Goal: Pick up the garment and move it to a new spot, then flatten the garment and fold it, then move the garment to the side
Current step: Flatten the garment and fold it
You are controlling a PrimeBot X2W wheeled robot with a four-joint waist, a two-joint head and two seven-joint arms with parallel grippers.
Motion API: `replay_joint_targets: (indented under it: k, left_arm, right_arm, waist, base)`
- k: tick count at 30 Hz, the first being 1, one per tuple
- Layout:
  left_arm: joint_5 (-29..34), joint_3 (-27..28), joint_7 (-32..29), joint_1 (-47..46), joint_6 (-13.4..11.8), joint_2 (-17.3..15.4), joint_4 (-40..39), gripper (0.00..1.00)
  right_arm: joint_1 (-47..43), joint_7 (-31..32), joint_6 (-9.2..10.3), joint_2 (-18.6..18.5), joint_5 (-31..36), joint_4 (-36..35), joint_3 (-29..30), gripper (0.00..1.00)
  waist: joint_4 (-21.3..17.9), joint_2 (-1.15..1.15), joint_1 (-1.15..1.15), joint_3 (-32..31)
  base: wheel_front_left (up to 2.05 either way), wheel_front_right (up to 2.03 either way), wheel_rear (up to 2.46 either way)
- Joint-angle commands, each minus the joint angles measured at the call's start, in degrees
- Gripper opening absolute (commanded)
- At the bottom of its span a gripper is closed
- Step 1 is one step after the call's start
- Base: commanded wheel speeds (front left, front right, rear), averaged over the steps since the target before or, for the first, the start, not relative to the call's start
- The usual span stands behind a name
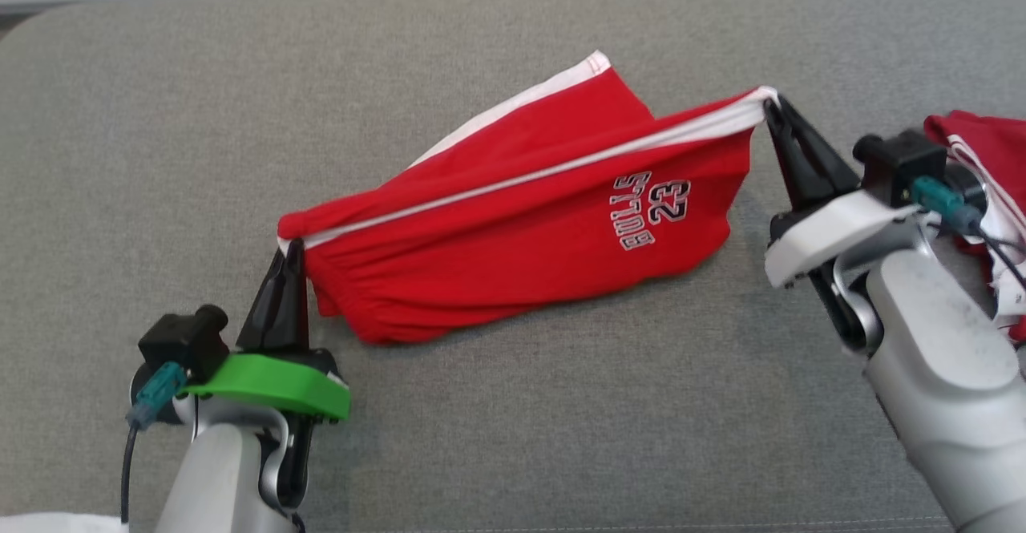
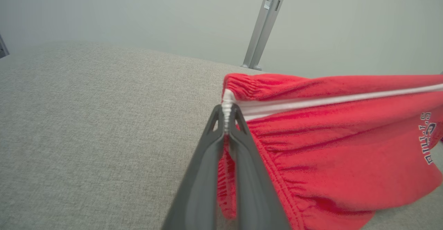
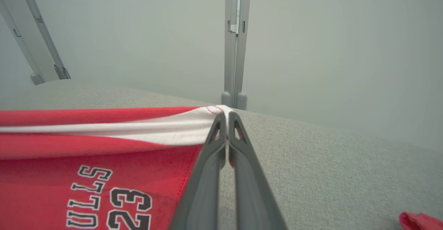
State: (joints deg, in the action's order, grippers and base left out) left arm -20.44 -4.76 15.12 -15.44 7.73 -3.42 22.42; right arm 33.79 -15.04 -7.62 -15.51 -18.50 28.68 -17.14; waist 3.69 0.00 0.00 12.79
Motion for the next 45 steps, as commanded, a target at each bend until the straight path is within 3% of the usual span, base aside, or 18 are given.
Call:
replay_joint_targets:
  k: [1,12,20,21,22,23,36,45]
  left_arm:
    - [0.55,0.07,-0.02,-2.96,-0.44,-0.12,0.41,0.00]
    - [-4.00,-3.65,-0.02,-11.59,-0.50,0.34,2.05,0.00]
    - [-7.22,-7.94,-0.02,-13.57,-1.57,0.37,2.71,0.00]
    - [-7.36,-8.22,-0.02,-13.76,-1.75,0.37,2.67,0.21]
    - [-7.69,-8.47,-0.02,-13.90,-1.84,0.36,2.46,0.49]
    - [-7.84,-8.74,-0.02,-13.99,-1.90,0.37,2.25,0.97]
    - [-2.53,-4.72,-0.02,-8.80,-5.27,0.39,-1.56,1.00]
    - [0.16,-1.77,-0.02,-2.60,-5.73,0.39,-3.49,1.00]
  right_arm:
    - [4.39,-0.16,0.25,-1.30,0.56,2.24,-0.04,0.00]
    - [23.11,-0.07,0.24,-2.68,1.88,14.17,-5.07,0.00]
    - [29.47,-0.14,0.20,-1.84,0.83,20.99,-8.61,0.00]
    - [29.46,-0.14,0.20,-1.70,0.46,21.84,-8.72,0.19]
    - [29.59,-0.14,0.20,-1.68,0.23,22.65,-8.69,0.73]
    - [29.80,-0.15,0.20,-1.71,0.01,23.29,-8.41,1.00]
    - [20.42,-0.16,0.19,-1.65,-0.83,15.03,-0.87,1.00]
    - [9.93,-0.17,0.19,0.45,-1.78,12.54,1.29,1.00]
  waist:
    - [4.23,0.00,0.00,7.88]
    - [8.17,0.00,0.00,16.61]
    - [9.98,0.00,0.00,18.65]
    - [10.08,0.00,0.00,18.66]
    - [10.14,0.00,0.00,18.64]
    - [10.16,0.00,0.00,18.59]
    - [7.06,0.00,0.00,13.72]
    - [6.24,0.00,0.00,8.08]
  base:
    - [0.00,0.00,0.00]
    - [0.00,0.00,0.00]
    - [0.00,0.00,0.00]
    - [0.00,0.00,0.00]
    - [0.00,0.00,0.00]
    - [0.00,0.00,0.00]
    - [0.00,0.00,0.00]
    - [0.00,0.00,0.00]
